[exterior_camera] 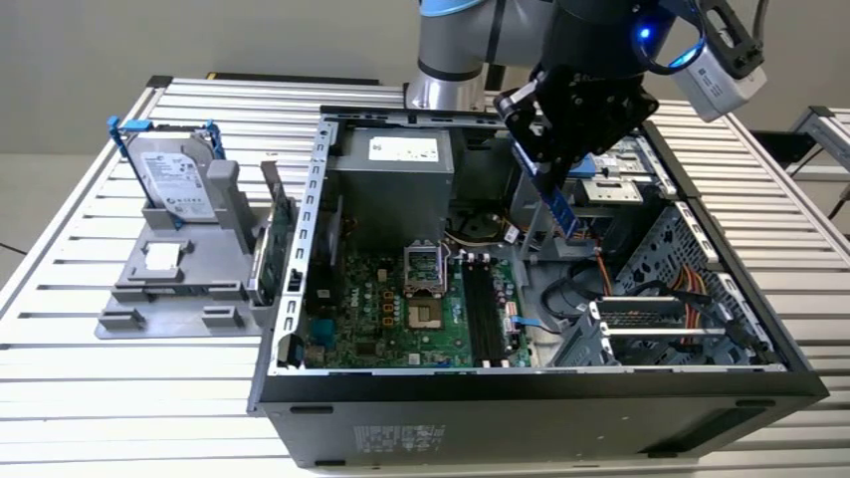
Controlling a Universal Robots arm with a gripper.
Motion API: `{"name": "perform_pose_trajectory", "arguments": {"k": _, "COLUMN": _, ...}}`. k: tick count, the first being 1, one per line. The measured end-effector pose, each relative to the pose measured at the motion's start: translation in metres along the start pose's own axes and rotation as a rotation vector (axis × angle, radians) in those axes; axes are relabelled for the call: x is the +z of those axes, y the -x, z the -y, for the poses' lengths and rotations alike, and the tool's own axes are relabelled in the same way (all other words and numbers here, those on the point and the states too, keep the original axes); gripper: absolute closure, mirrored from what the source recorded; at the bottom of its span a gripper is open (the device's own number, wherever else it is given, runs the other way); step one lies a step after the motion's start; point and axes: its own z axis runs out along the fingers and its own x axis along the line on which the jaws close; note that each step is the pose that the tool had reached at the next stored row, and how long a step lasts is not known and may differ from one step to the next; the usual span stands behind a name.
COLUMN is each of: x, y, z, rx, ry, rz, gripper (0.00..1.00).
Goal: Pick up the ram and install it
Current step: 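Insert the ram into the slot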
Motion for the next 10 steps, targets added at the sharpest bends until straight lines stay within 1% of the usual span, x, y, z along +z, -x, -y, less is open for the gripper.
{"name": "perform_pose_trajectory", "arguments": {"k": 6, "x": 0.0000, "y": 0.0000, "z": 0.0000, "rx": 0.003, "ry": 0.0000, "rz": 0.0000, "gripper": 1.00}}
{"name": "perform_pose_trajectory", "arguments": {"k": 10, "x": 0.0001, "y": 0.0000, "z": 0.0000, "rx": 0.024, "ry": -0.0004, "rz": 0.0000, "gripper": 1.00}}
